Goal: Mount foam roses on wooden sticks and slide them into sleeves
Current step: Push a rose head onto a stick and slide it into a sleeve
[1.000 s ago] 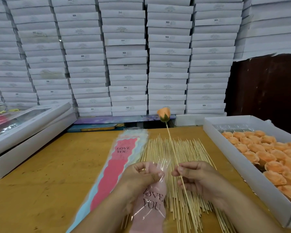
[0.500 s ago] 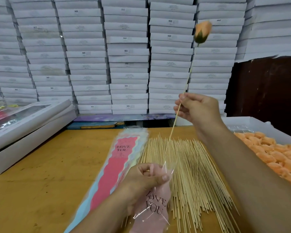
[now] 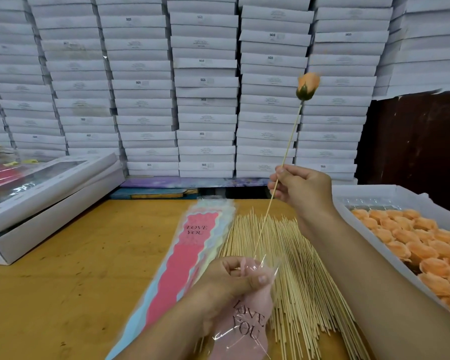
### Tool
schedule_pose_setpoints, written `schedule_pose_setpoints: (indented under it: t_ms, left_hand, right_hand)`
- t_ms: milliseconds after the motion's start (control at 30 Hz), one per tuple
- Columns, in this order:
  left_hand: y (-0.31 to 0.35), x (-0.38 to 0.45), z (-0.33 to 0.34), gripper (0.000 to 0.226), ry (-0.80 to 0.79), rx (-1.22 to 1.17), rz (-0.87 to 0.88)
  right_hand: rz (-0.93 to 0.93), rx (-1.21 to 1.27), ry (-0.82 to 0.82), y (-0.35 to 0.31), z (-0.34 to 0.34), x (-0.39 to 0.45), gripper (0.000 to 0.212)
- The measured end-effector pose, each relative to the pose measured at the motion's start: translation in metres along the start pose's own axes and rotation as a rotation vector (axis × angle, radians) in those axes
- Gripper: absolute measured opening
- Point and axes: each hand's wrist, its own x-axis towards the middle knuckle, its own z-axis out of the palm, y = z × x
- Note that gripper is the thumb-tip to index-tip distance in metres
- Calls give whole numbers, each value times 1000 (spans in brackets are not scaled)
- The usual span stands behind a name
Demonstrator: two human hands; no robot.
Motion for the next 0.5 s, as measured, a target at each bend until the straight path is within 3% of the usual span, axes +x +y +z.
schedule_pose_setpoints:
  t_ms: [300, 433, 500]
  left_hand:
    - [-3, 2, -3, 40, 42, 33, -11]
    - [-3, 2, -4, 14, 54, 46, -4]
    - [-3, 3, -4, 14, 46, 42, -1]
  right_hand:
    - [82, -56, -55, 17, -2, -11, 10]
    - [124, -78, -104, 25, -4, -16, 9]
    - [152, -89, -152, 29, -6, -17, 6]
